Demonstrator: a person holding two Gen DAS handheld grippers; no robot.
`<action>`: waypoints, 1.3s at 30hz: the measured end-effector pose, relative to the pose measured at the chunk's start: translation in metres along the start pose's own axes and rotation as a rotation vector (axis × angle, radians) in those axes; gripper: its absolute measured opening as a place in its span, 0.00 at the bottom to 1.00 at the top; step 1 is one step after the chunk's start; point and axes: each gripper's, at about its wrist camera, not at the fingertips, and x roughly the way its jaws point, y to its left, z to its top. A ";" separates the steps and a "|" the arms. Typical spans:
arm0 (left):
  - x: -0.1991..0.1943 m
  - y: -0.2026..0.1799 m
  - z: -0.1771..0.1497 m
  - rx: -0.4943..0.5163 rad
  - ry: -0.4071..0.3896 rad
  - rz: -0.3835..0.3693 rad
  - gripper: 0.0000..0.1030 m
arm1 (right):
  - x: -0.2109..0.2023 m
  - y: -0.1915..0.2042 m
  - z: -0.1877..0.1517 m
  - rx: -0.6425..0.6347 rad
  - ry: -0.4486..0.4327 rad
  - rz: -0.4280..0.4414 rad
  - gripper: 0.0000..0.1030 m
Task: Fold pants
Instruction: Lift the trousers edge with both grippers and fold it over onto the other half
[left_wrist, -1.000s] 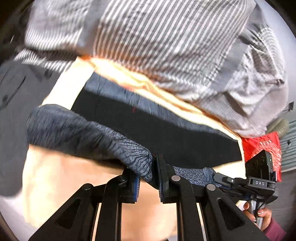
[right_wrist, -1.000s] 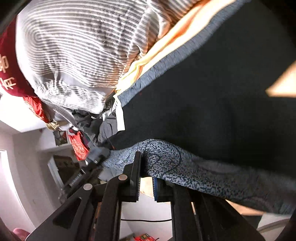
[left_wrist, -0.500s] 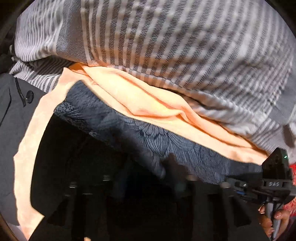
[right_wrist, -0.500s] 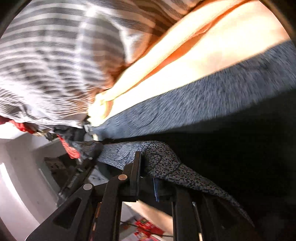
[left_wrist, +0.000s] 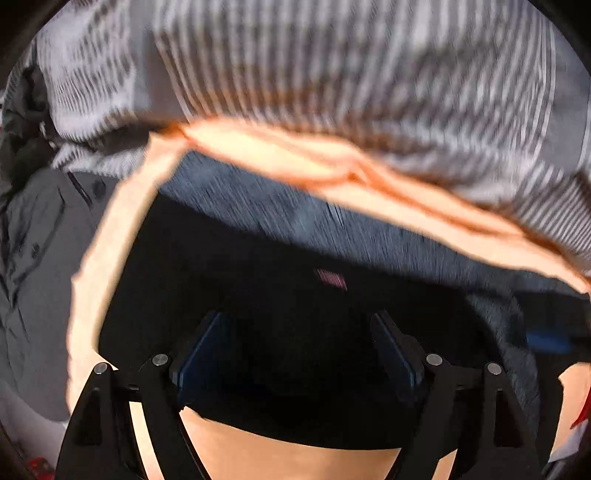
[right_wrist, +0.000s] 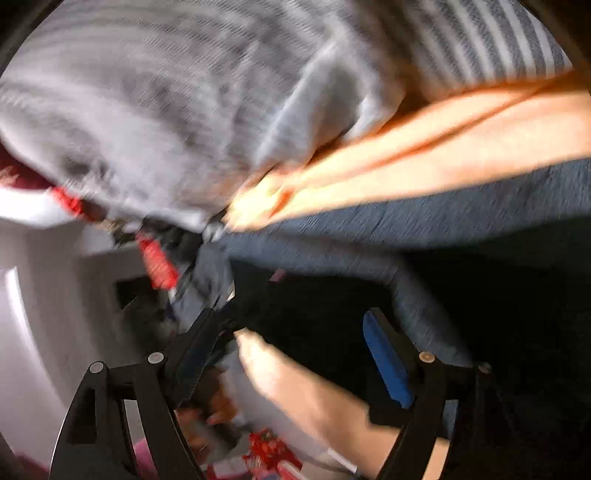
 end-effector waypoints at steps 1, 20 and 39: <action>0.007 -0.005 -0.005 0.003 0.010 0.014 0.79 | 0.005 -0.002 -0.010 -0.003 0.041 -0.012 0.78; -0.037 -0.097 -0.072 0.285 0.028 -0.102 0.88 | -0.096 -0.055 -0.116 -0.007 -0.166 -0.382 0.75; -0.032 -0.227 -0.162 0.356 0.296 -0.461 0.88 | -0.202 -0.160 -0.371 0.327 -0.441 -0.639 0.75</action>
